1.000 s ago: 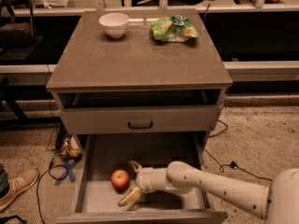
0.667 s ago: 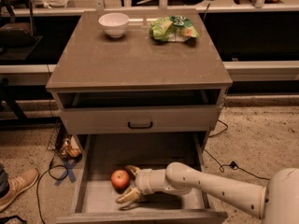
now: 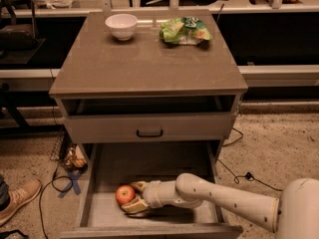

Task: Pick apple from middle drawer and place on counter

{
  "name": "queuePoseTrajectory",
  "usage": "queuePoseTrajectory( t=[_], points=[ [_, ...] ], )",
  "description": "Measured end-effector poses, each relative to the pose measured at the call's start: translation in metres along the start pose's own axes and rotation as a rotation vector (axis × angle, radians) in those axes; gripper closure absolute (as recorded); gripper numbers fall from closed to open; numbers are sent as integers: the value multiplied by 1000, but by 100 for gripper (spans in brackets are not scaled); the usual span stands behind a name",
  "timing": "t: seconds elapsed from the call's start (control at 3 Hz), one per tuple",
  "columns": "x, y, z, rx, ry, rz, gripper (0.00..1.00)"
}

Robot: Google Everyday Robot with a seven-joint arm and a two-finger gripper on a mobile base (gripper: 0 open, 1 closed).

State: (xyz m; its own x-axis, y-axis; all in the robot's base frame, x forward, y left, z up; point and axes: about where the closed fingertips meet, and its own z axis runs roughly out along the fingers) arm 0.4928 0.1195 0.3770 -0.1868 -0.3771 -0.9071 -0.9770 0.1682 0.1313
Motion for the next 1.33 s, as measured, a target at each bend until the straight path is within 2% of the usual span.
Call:
queuePoseTrajectory(
  t=[0.33, 0.67, 1.0, 1.33],
  points=[
    [-7, 2, -2, -18, -31, 16, 87],
    [-23, 4, -26, 8, -48, -25, 100],
    [-36, 4, -66, 61, -65, -64, 100],
    [-41, -2, -126, 147, -90, -78, 100]
  ],
)
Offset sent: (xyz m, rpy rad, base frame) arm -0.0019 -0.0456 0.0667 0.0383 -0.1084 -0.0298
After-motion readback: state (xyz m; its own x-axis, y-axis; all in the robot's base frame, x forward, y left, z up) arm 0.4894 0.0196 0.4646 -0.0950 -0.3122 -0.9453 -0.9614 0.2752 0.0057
